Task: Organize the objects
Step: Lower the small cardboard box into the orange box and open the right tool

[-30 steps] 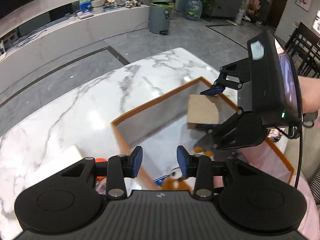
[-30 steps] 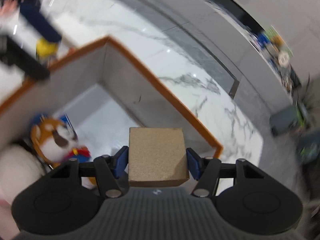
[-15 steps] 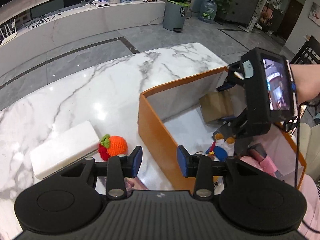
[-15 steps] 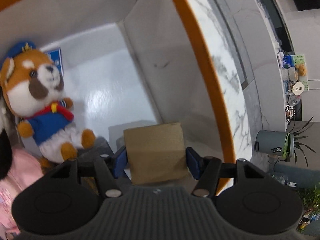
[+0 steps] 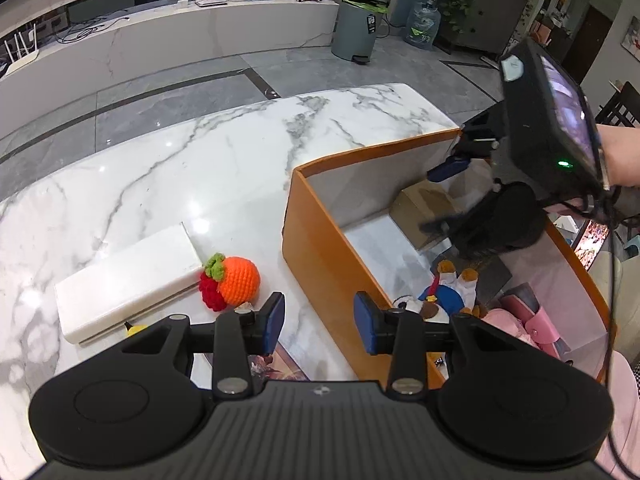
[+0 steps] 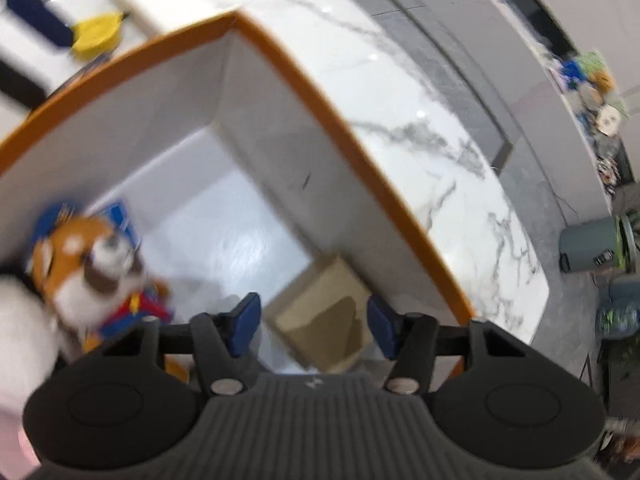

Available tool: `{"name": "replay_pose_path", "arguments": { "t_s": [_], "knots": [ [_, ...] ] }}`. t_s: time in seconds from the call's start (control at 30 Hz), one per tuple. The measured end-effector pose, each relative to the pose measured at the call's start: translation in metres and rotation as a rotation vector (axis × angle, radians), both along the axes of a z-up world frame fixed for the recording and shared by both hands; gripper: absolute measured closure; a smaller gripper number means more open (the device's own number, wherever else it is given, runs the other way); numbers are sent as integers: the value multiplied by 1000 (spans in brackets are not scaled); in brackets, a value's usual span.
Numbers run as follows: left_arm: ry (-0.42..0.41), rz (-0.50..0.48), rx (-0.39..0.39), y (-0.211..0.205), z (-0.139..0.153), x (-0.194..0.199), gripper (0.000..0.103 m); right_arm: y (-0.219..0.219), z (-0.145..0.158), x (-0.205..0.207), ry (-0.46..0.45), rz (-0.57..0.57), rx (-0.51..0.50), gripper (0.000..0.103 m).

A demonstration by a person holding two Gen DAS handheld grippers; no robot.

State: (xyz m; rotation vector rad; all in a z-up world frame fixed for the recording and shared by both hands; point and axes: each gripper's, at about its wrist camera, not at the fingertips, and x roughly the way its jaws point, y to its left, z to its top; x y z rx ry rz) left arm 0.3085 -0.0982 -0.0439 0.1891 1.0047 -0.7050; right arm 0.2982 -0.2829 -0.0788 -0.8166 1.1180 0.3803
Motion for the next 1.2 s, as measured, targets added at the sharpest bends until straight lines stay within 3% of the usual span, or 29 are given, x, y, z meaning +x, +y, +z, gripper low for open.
{"name": "replay_pose_path", "arguments": {
  "t_s": [0.13, 0.33, 0.43, 0.73, 0.9, 1.0, 1.2],
  "knots": [
    [7, 1, 3, 3, -2, -2, 58, 2, -8, 7, -20, -52, -31, 56],
    [25, 3, 5, 3, -6, 0, 57, 11, -17, 19, 9, -285, -7, 52],
    [28, -5, 2, 2, -7, -2, 57, 6, -17, 20, -12, -339, 13, 52],
    [30, -9, 8, 2, -9, -5, 57, -5, -2, 17, -36, -448, 100, 74],
    [29, -20, 9, 1, -8, -8, 57, -21, 12, 23, -10, -490, 185, 93],
    [28, -25, 9, -1, -7, -9, 57, -27, 12, 29, -5, -485, 181, 103],
    [42, -7, -27, -6, -4, -6, 57, -41, 17, 28, -44, -494, 123, 103]
  ]
}}
